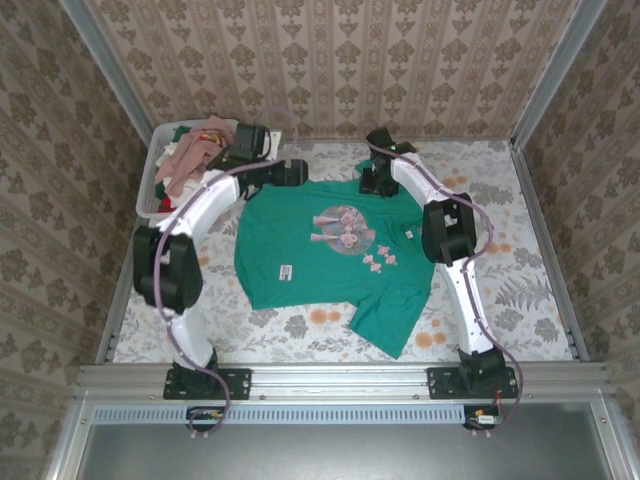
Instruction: Fold and stack the t-shirts
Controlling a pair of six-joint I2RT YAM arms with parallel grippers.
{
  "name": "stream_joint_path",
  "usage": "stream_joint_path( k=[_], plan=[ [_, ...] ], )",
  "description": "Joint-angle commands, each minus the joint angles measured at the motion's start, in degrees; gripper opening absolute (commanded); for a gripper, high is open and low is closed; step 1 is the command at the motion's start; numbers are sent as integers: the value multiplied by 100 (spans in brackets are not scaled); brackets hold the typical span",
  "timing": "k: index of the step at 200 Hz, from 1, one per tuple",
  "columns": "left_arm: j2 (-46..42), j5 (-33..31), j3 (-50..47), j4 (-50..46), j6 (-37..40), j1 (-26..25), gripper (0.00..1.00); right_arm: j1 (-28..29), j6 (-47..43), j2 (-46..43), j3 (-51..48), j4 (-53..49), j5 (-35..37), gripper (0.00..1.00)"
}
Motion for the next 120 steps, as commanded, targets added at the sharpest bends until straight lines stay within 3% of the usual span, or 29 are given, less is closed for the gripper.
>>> stream_joint_path(
  k=[1, 21, 72, 120],
  plan=[
    [-496, -30, -1021, 667, -264, -75, 100, -67, 234, 825, 1118, -851, 48, 48],
    [-932, -74, -1587, 793, -314, -77, 100, -261, 500, 1358, 1895, -1059, -217, 50],
    [-1431, -170, -2137, 657, -182, -75, 100, -783, 968, 1374, 1777, -34, -464, 52],
    [-1774, -435, -2482, 483, -83, -179, 100, -869, 570, 609, 1791, 253, -572, 55]
  ],
)
